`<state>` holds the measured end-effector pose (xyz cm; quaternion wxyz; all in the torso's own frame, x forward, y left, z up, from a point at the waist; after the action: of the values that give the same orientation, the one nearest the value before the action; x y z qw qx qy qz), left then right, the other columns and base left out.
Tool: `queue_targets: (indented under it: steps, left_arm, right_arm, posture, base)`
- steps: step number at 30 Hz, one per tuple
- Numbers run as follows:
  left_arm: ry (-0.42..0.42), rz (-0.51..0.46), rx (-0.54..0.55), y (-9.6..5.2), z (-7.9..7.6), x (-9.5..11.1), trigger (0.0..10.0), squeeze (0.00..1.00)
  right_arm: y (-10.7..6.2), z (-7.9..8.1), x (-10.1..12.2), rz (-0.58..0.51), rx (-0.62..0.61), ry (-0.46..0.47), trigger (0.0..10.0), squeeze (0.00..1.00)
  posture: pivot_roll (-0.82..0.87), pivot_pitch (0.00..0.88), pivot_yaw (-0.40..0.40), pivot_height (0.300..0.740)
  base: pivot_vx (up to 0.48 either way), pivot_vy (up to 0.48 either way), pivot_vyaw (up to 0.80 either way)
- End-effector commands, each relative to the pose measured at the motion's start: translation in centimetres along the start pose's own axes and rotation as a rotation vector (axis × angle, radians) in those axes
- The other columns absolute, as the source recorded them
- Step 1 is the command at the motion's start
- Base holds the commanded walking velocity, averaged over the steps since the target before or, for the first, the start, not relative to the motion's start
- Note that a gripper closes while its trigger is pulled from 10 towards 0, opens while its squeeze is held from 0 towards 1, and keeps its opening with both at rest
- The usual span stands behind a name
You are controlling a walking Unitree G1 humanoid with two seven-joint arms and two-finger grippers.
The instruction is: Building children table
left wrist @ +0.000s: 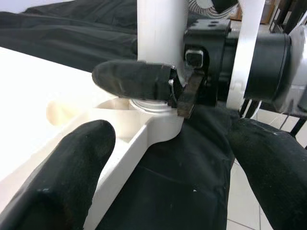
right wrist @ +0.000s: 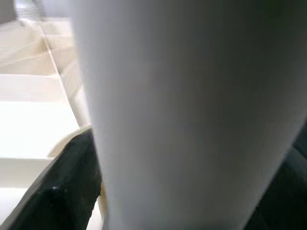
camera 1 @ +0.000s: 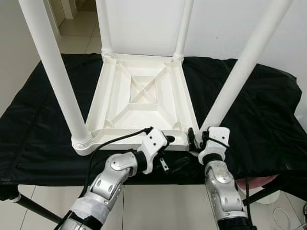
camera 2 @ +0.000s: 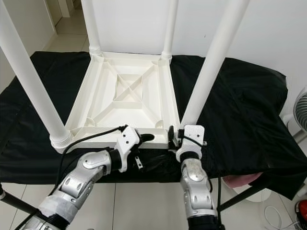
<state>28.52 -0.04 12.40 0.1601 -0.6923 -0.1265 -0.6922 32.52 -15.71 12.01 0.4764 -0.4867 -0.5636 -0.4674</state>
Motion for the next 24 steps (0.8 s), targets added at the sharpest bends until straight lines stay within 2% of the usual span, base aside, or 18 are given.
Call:
queue_targets:
  steps: [1,3,4,7,13,18,20,21,22,23,24]
  left_arm:
    - [0.017,0.007,0.01,-0.1,0.3,0.0,10.0,0.0]
    - [0.033,0.012,0.019,-0.3,0.6,0.0,10.0,0.0]
    - [0.033,0.012,0.019,-0.3,0.6,0.0,10.0,0.0]
    - [0.034,0.011,0.023,-0.5,0.8,0.2,10.0,0.0]
    - [0.033,0.006,0.037,-0.5,0.9,0.4,10.0,0.0]
    - [0.04,0.01,0.063,-0.5,1.1,0.3,10.0,0.0]
    - [0.046,0.009,0.07,-0.5,1.1,0.3,10.0,0.0]
    - [0.048,0.009,0.075,-0.5,1.1,0.3,10.0,0.0]
    - [0.048,0.01,0.081,-0.5,1.1,0.2,10.0,0.0]
    - [0.048,0.011,0.084,-0.5,1.0,0.2,10.0,0.0]
    - [0.046,0.011,0.085,-0.5,1.0,0.2,10.0,0.0]
  right_arm:
    - [0.1,-0.1,-0.2,0.001,0.029,0.017,10.0,0.0]
    - [0.4,-0.6,0.1,-0.024,0.186,-0.018,10.0,0.0]
    - [0.4,-0.6,0.1,-0.024,0.186,-0.018,10.0,0.0]
    - [0.9,-0.8,1.1,-0.066,0.362,-0.063,10.0,0.0]
    - [1.6,-0.5,1.4,-0.079,0.493,-0.095,10.0,0.0]
    - [2.1,0.2,0.8,-0.053,0.615,-0.133,10.0,0.0]
    - [2.1,0.5,0.4,-0.039,0.645,-0.135,9.6,0.0]
    - [2.1,0.6,0.1,-0.026,0.669,-0.141,6.7,0.0]
    - [2.0,0.8,-0.3,-0.013,0.695,-0.144,4.4,0.0]
    - [2.0,0.9,-0.5,-0.005,0.711,-0.146,4.4,0.0]
    - [2.1,0.9,-0.6,-0.001,0.722,-0.149,0.2,0.0]
  posture:
    - [-0.1,0.0,-0.036,0.74]
    - [-0.09,0.0,-0.028,0.74]
    - [-0.09,0.0,-0.028,0.74]
    - [-0.08,0.0,-0.02,0.74]
    - [-0.08,0.0,-0.017,0.74]
    - [-0.06,0.0,-0.025,0.74]
    - [-0.05,0.0,-0.03,0.74]
    - [-0.05,0.0,-0.031,0.74]
    - [-0.05,0.0,-0.033,0.74]
    - [-0.05,0.0,-0.033,0.74]
    - [-0.04,0.0,-0.036,0.74]
  base:
    - [0.0,0.0,0.0]
    - [0.0,0.0,0.0]
    - [0.0,0.0,0.0]
    - [0.0,0.0,0.0]
    - [0.0,0.0,0.0]
    - [0.0,0.0,0.0]
    - [0.0,0.0,0.0]
    - [0.0,0.0,0.0]
    - [0.0,0.0,0.0]
    - [0.0,0.0,0.0]
    - [0.0,0.0,0.0]
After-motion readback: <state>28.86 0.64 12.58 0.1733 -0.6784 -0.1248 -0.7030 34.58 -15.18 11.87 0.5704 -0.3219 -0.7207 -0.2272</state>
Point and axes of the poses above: a point about 5 cm out from each wrist's last joint towards the gripper, its own y axis pointing out of the wrist towards the gripper, its own x axis along the axis of the wrist's last joint, z = x × y, the point moved 4 cm from there along y, pointing out of the wrist towards the gripper, and after that the axes turned 5 degrees about -y, right-handed, at the moved point
